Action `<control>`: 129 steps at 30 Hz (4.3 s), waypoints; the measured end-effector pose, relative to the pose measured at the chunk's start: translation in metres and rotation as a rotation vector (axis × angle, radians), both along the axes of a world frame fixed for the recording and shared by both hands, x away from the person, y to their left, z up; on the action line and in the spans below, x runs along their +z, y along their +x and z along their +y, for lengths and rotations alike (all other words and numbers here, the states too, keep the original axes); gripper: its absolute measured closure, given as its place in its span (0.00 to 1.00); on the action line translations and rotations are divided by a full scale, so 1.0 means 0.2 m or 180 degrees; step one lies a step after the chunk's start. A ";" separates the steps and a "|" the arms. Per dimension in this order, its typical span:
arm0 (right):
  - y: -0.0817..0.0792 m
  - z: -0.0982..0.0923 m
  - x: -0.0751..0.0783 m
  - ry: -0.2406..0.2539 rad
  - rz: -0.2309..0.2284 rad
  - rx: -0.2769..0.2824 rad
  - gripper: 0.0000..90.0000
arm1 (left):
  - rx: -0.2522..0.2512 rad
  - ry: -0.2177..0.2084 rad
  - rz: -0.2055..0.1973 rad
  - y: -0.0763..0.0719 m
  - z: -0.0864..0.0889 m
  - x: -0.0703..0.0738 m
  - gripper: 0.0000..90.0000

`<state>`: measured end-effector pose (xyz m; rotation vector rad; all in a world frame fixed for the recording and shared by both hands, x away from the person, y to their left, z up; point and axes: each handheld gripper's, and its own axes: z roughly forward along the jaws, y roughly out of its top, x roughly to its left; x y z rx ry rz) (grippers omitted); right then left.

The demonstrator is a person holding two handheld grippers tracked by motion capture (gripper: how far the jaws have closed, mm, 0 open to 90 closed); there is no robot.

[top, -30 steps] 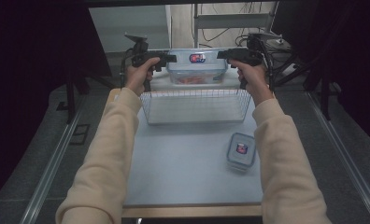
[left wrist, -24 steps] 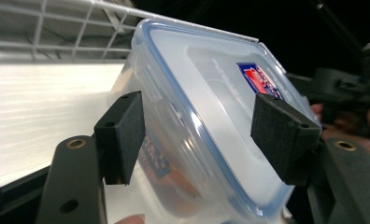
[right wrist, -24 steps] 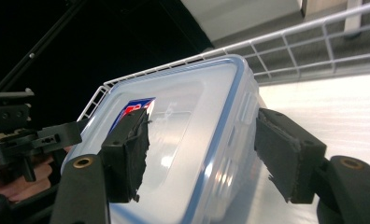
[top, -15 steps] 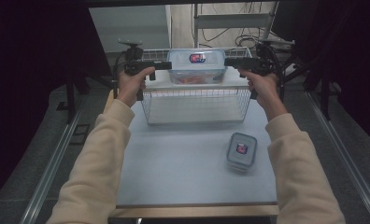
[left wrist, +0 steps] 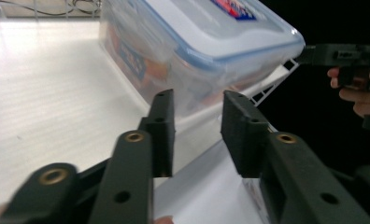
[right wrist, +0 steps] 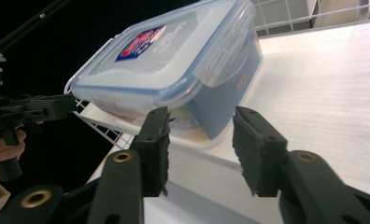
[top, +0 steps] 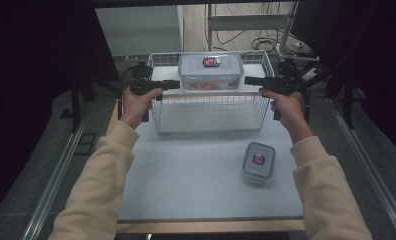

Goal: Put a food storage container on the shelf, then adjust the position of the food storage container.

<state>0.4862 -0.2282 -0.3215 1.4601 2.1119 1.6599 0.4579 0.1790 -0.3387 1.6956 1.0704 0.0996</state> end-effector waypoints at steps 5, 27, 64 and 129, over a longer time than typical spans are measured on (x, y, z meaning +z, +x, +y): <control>-0.03 -0.01 -0.04 -0.0039 -0.0018 0.0080 0.67 | -0.0064 0.0098 0.0010 -0.03 -0.02 -0.04 0.87; -0.31 -0.12 -0.25 -0.0047 -0.0057 0.0380 0.68 | -0.0274 0.0231 -0.0018 -0.37 -0.04 -0.28 0.80; -0.65 -0.32 -0.65 -0.0425 0.0095 0.0396 0.57 | -0.0358 0.0517 0.0161 -0.64 -0.04 -0.69 0.36; -0.84 -0.31 -0.91 -0.1545 0.0267 0.0795 0.99 | -0.0369 0.0652 0.0326 -0.67 -0.04 -0.80 0.33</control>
